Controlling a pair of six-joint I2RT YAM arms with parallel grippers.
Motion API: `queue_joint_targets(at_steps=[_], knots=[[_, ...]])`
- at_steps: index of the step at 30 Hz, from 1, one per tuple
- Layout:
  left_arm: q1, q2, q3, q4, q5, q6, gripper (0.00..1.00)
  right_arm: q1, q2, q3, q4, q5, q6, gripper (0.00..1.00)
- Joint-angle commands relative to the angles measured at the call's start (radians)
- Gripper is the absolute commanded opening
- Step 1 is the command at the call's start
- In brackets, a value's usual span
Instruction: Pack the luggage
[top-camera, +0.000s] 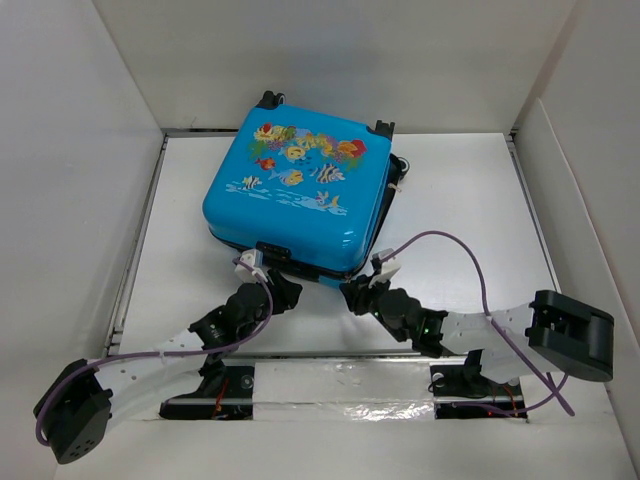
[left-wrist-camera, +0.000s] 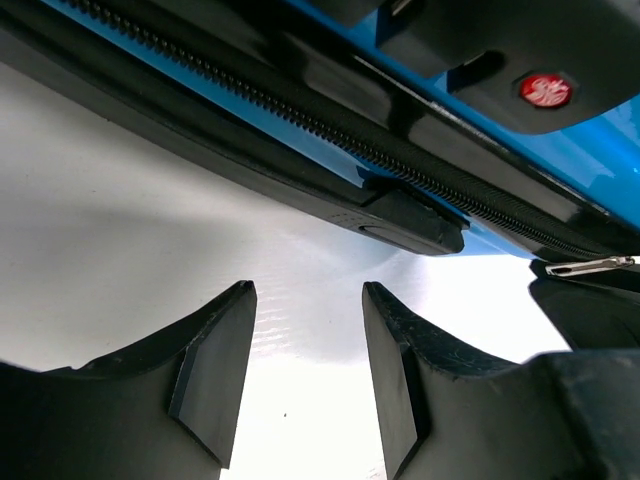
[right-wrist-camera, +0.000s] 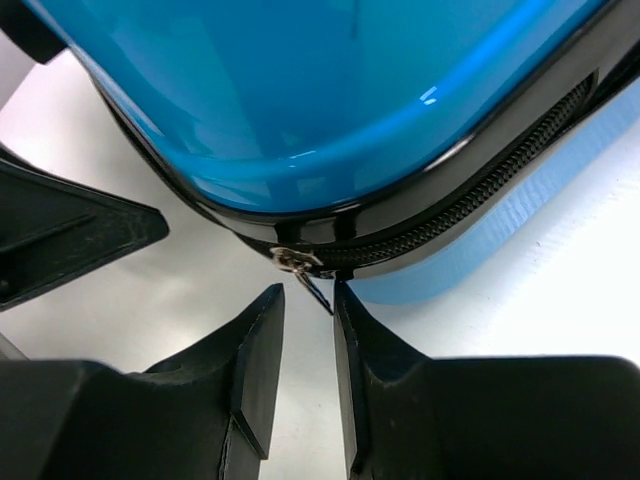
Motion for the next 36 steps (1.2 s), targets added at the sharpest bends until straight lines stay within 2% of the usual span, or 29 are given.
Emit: queue_joint_targets(at_steps=[1, 8, 12, 14, 15, 17, 20, 26, 28, 31, 33, 36], knots=[[0.004, -0.01, -0.009, 0.031, 0.001, 0.004, 0.43, 0.009, -0.041, 0.078, 0.136, 0.097, -0.029, 0.33], [0.004, -0.019, -0.013, 0.025, -0.002, 0.005, 0.43, 0.009, -0.049, 0.073, 0.136, 0.108, -0.031, 0.33], [0.004, -0.018, -0.01, 0.026, -0.004, 0.005, 0.42, 0.009, -0.035, 0.079, 0.137, 0.114, -0.029, 0.27], [0.004, -0.019, -0.009, 0.023, -0.007, 0.007, 0.42, 0.009, -0.03, 0.081, 0.139, 0.116, -0.029, 0.2], [0.004, -0.024, -0.009, 0.02, -0.007, 0.008, 0.42, 0.009, -0.029, 0.081, 0.143, 0.117, -0.029, 0.09], [0.004, -0.028, -0.007, 0.017, -0.013, 0.01, 0.42, 0.009, -0.029, 0.084, 0.139, 0.129, -0.031, 0.0], [0.004, -0.035, 0.0, 0.026, -0.022, 0.01, 0.41, 0.032, -0.048, 0.07, 0.127, 0.166, -0.034, 0.0], [0.004, -0.019, 0.06, 0.042, -0.015, 0.025, 0.39, 0.044, -0.268, -0.009, -0.011, 0.199, -0.036, 0.0], [-0.031, -0.038, 0.085, 0.0, -0.025, 0.033, 0.39, 0.044, -0.368, -0.014, -0.12, 0.176, -0.037, 0.0], [-0.161, -0.103, 0.18, -0.114, -0.091, 0.034, 0.34, 0.044, -0.449, -0.014, -0.243, 0.111, -0.048, 0.0], [-0.271, -0.149, 0.287, -0.196, -0.168, 0.045, 0.32, 0.044, -0.493, -0.019, -0.29, 0.07, -0.049, 0.0], [-0.361, -0.159, 0.411, -0.25, -0.347, 0.083, 0.28, 0.044, -0.504, -0.023, -0.306, 0.031, -0.06, 0.0]])
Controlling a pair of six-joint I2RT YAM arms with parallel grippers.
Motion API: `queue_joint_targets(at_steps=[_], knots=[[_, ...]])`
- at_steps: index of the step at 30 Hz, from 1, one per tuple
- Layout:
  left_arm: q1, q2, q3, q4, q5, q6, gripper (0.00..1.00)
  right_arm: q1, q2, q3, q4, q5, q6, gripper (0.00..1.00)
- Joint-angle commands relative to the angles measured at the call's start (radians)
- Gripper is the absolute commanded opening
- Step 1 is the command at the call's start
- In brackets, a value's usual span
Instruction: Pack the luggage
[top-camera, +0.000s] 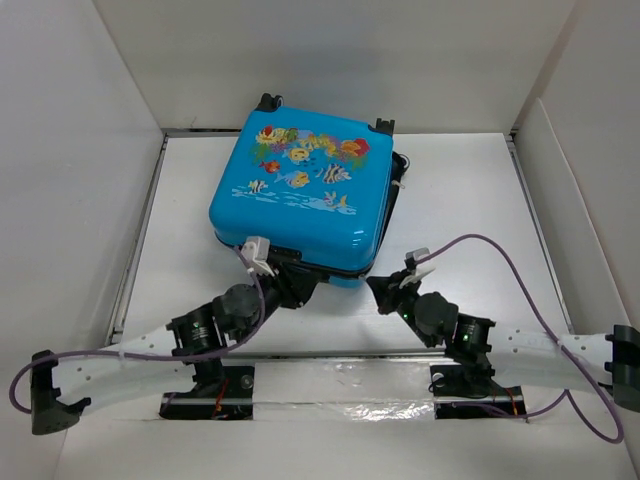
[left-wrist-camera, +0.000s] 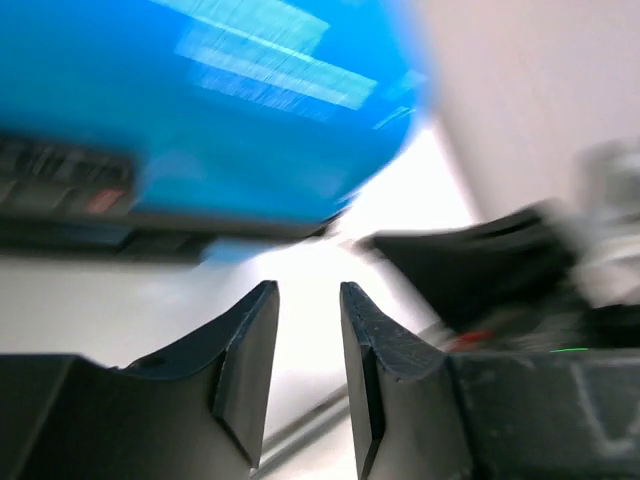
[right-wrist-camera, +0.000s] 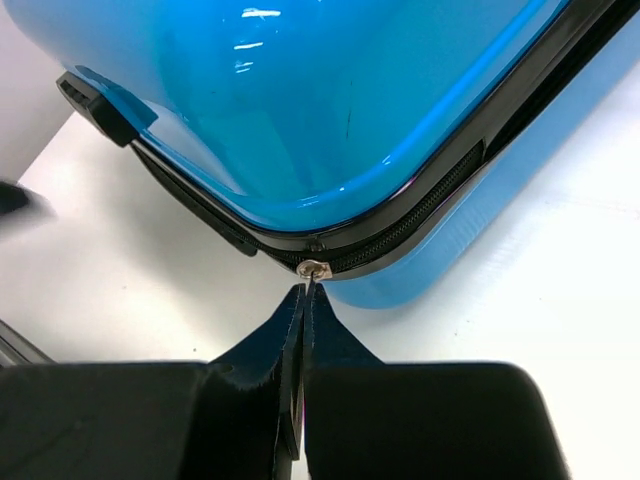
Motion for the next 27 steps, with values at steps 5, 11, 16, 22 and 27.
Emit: queue_joint_targets(at_steps=[5, 11, 16, 22, 27], knots=[[0.056, 0.085, 0.277, -0.017, -0.293, 0.133, 0.24, 0.01, -0.013, 0.016, 0.001, -0.025, -0.015, 0.0], [0.679, 0.229, 0.341, 0.071, 0.313, 0.078, 0.22, -0.01, 0.014, 0.026, 0.025, -0.101, -0.067, 0.0], [0.952, 0.143, 0.324, 0.073, 0.347, 0.0, 0.27, -0.046, 0.07, 0.034, 0.065, -0.17, -0.094, 0.0], [1.294, 0.308, 0.396, 0.022, 0.564, -0.002, 0.29, -0.078, 0.183, 0.039, 0.14, -0.178, -0.119, 0.0], [1.427, 0.519, 0.396, 0.065, 0.718, -0.035, 0.29, -0.102, 0.248, 0.052, 0.201, -0.221, -0.134, 0.0]])
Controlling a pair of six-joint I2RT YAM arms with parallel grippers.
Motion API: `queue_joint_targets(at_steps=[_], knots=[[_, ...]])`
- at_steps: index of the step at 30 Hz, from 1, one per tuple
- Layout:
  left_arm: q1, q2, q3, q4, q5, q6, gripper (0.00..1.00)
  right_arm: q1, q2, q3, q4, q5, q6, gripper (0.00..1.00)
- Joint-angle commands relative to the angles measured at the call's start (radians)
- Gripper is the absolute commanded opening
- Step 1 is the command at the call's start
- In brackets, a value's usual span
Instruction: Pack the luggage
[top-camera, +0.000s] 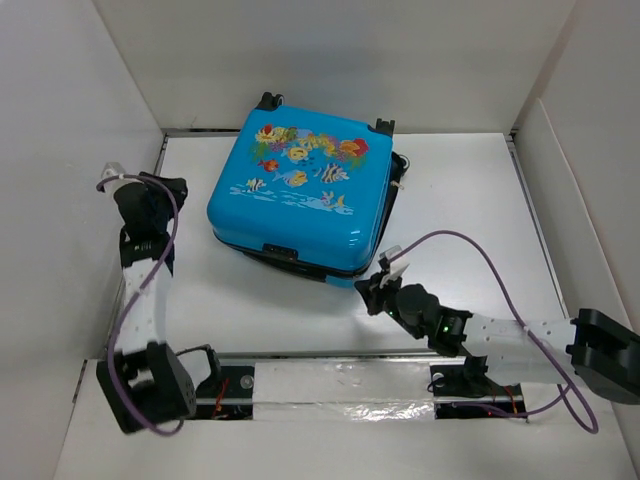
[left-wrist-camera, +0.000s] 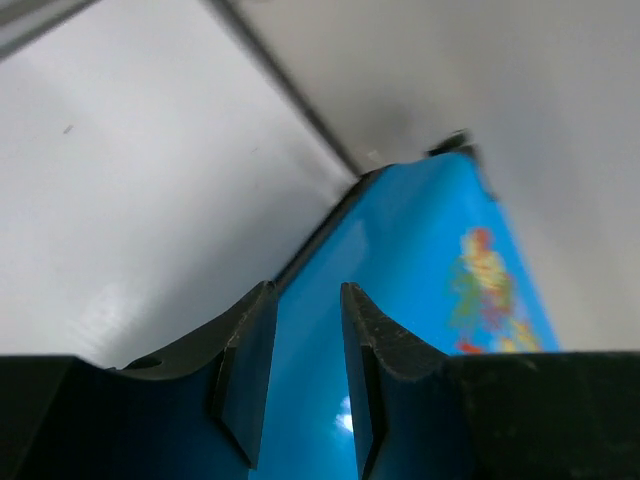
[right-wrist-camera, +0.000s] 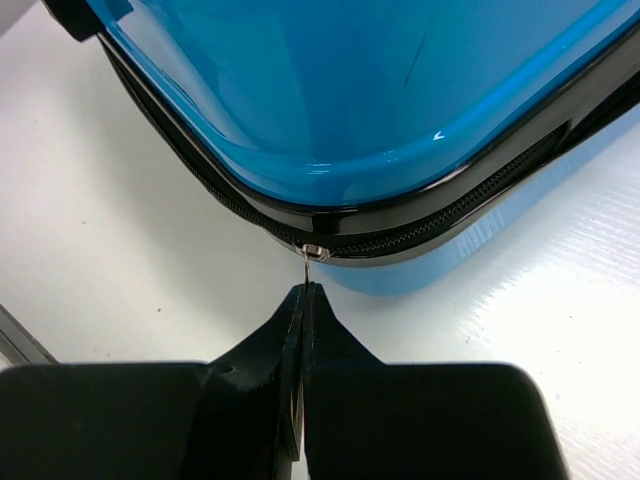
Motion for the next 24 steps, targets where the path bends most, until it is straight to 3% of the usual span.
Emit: queue_joint_targets(at_steps=[1, 5, 6, 7, 9, 15, 18, 22, 24], knots=[[0.036, 0.157, 0.01, 0.023, 0.143, -0.024, 0.29, -0.018, 0.053, 0.047, 0.095, -0.035, -0.028, 0.0], [0.036, 0.248, -0.013, 0.075, 0.183, -0.05, 0.29, -0.018, 0.095, 0.049, 0.136, -0.026, -0.018, 0.0], [0.036, 0.258, -0.019, 0.086, 0.189, -0.056, 0.29, -0.018, 0.101, 0.05, 0.144, -0.022, -0.02, 0.03], [0.036, 0.264, -0.025, 0.115, 0.195, -0.064, 0.29, -0.018, 0.105, 0.053, 0.146, -0.017, -0.02, 0.15], [0.036, 0.267, -0.028, 0.124, 0.194, -0.063, 0.28, -0.018, 0.115, 0.064, 0.149, -0.005, -0.024, 0.23], [0.036, 0.278, -0.022, 0.127, 0.186, -0.052, 0.28, -0.018, 0.142, 0.079, 0.172, 0.037, -0.011, 0.3], [0.036, 0.293, -0.022, 0.127, 0.2, -0.043, 0.28, -0.018, 0.148, 0.072, 0.193, 0.046, 0.009, 0.23], [0.001, 0.296, -0.033, 0.112, 0.175, -0.041, 0.27, -0.018, 0.141, 0.058, 0.212, 0.072, 0.02, 0.0], [-0.025, 0.298, -0.05, 0.118, 0.174, -0.052, 0.27, -0.018, 0.138, 0.061, 0.216, 0.071, 0.017, 0.0]])
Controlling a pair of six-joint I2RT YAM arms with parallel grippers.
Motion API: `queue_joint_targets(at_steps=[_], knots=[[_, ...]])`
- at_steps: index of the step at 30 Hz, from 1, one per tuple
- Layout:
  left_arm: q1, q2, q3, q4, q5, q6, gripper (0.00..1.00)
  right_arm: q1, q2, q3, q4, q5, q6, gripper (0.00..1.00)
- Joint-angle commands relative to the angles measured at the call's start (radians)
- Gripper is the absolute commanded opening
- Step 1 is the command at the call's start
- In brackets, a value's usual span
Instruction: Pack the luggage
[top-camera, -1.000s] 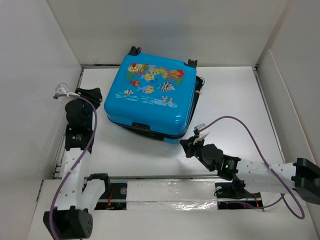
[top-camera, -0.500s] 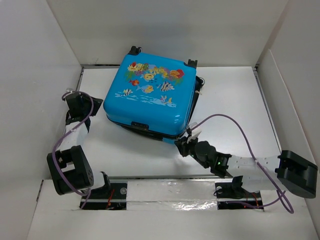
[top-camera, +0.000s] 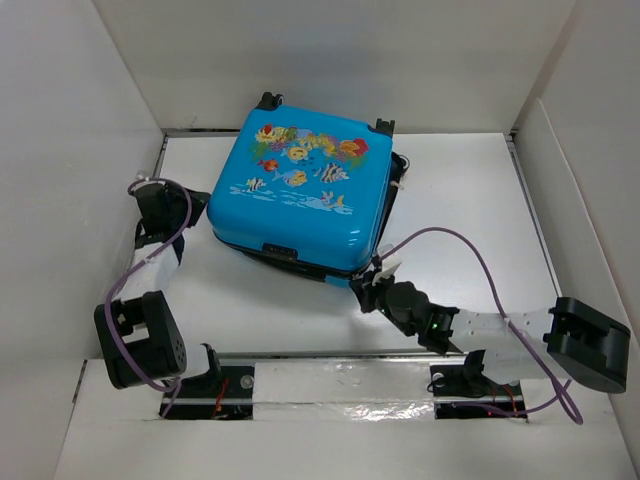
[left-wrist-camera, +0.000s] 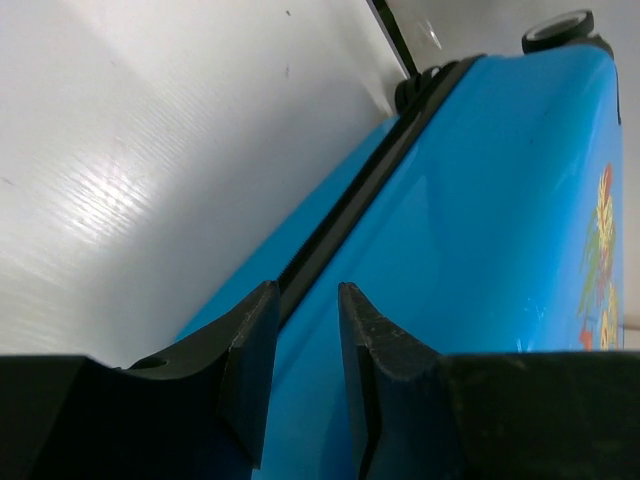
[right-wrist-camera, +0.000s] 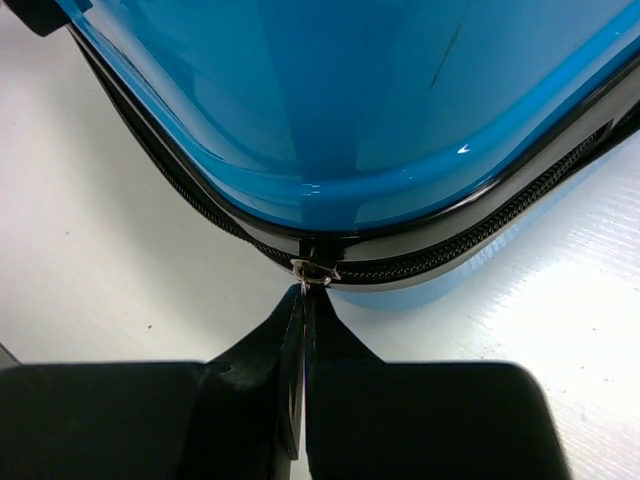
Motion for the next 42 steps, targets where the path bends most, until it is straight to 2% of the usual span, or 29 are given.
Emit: queue_joint_targets(at_steps=[1, 5, 6, 10, 14, 17, 23, 25, 29, 32, 34, 35, 38, 42], knots=[[-0.044, -0.001, -0.023, 0.047, 0.001, -0.027, 0.26, -0.006, -0.01, 0.034, 0.127, 0.053, -0.001, 0.0], [-0.176, -0.016, -0.098, 0.119, -0.042, -0.082, 0.25, 0.053, 0.029, 0.104, 0.113, 0.029, -0.045, 0.0], [-0.248, -0.021, -0.109, 0.134, -0.053, -0.095, 0.26, 0.073, 0.041, 0.127, 0.087, 0.033, -0.054, 0.0], [-0.394, -0.052, -0.146, 0.185, -0.102, -0.119, 0.25, 0.2, 0.13, 0.271, 0.005, 0.035, -0.119, 0.0], [-0.469, -0.115, -0.224, 0.214, -0.093, -0.139, 0.25, 0.268, 0.248, 0.408, -0.008, 0.015, -0.137, 0.0], [-0.488, -0.193, -0.293, 0.217, -0.073, -0.151, 0.25, 0.288, 0.328, 0.488, 0.004, -0.061, -0.145, 0.0], [-0.488, -0.388, -0.355, 0.096, -0.102, -0.069, 0.25, 0.322, 0.421, 0.578, 0.035, -0.154, -0.166, 0.0], [-0.479, -0.447, -0.323, -0.017, -0.186, -0.021, 0.26, 0.322, 0.399, 0.563, 0.027, -0.128, -0.174, 0.0], [-0.399, -0.541, -0.319, -0.1, -0.275, -0.019, 0.34, 0.299, 0.247, 0.438, 0.011, -0.077, -0.159, 0.0], [-0.336, -0.622, -0.329, -0.113, -0.315, -0.047, 0.47, 0.253, 0.098, 0.312, 0.024, -0.121, -0.127, 0.0], [-0.325, -0.673, -0.31, -0.145, -0.359, -0.061, 0.48, 0.229, 0.018, 0.253, 0.018, -0.16, -0.119, 0.0], [-0.313, -0.684, -0.301, -0.168, -0.382, -0.067, 0.52, 0.209, 0.0, 0.24, 0.012, -0.171, -0.113, 0.0], [-0.279, -0.698, -0.301, -0.209, -0.468, -0.102, 0.52, 0.181, -0.059, 0.194, -0.005, -0.201, -0.113, 0.0], [-0.214, -0.598, -0.365, -0.164, -0.343, -0.11, 0.49, 0.132, -0.097, 0.157, -0.006, -0.238, -0.11, 0.0]])
